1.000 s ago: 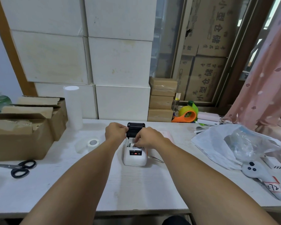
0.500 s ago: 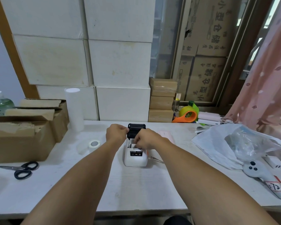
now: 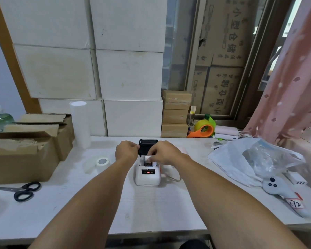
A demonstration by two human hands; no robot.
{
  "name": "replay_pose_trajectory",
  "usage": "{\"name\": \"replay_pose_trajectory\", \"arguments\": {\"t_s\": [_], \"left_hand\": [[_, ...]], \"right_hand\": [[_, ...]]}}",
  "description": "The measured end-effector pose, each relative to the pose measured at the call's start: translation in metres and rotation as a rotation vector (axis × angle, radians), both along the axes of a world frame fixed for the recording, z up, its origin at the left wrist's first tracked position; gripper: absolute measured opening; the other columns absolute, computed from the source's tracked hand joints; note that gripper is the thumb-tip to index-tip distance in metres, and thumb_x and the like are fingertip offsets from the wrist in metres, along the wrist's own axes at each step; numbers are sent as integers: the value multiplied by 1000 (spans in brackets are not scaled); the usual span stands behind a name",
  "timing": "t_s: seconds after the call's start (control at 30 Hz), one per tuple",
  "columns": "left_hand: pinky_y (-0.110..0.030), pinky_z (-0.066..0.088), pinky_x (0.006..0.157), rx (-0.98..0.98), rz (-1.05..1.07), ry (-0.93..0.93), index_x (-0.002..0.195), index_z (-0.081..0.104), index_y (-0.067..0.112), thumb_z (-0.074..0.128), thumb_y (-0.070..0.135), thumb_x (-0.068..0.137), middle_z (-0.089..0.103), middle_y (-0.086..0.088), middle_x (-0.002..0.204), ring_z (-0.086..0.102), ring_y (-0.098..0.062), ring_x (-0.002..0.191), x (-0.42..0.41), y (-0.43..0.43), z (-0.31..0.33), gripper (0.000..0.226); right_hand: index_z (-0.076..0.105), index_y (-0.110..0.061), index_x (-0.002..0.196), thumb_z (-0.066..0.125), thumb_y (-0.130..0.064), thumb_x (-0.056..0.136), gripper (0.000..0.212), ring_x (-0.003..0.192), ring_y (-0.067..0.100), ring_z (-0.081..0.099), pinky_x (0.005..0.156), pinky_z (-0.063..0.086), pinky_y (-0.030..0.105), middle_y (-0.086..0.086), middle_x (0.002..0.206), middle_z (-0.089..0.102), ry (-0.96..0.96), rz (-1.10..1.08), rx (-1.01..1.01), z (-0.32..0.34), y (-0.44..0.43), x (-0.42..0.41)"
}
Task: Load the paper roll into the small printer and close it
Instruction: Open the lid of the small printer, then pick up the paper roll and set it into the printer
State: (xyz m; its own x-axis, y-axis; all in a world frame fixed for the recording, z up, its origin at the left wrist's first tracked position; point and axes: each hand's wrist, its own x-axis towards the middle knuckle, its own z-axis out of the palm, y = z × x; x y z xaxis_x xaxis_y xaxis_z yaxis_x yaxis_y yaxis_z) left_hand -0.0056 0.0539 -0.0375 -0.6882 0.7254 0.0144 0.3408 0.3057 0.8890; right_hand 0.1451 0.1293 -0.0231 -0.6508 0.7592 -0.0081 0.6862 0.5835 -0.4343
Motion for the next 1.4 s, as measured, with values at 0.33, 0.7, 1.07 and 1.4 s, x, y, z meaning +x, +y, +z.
{"name": "replay_pose_trajectory", "arguments": {"t_s": [0.33,0.7,1.07,1.4], "left_hand": [[-46,59,82,-28,5,71,74,67,15,66,23,95,76,-19,93,72,-34,80,2,-4,6,23],[-47,60,83,-44,10,113,71,67,14,67,23,94,76,-17,90,71,-37,77,-3,-9,0,25],[-46,61,82,-76,16,121,76,74,4,67,25,93,76,-14,81,74,-36,78,-12,-19,-14,28],[-41,61,82,-55,-22,113,80,77,9,65,20,93,75,-10,81,68,-24,71,-17,-29,-17,20]], "right_hand": [[83,-27,95,86,-42,80,21,89,16,69,78,58,36,-6,94,76,368,-185,-169,-2,4,40],[74,-15,87,84,-20,87,11,71,13,69,74,55,29,1,80,74,559,-420,-174,-6,5,99],[77,-19,115,75,-34,95,25,96,26,71,85,60,38,5,108,76,315,-669,29,-39,12,150],[73,-20,105,68,-29,94,15,87,27,61,72,48,30,3,96,68,223,-748,-3,-56,-3,152]]}}
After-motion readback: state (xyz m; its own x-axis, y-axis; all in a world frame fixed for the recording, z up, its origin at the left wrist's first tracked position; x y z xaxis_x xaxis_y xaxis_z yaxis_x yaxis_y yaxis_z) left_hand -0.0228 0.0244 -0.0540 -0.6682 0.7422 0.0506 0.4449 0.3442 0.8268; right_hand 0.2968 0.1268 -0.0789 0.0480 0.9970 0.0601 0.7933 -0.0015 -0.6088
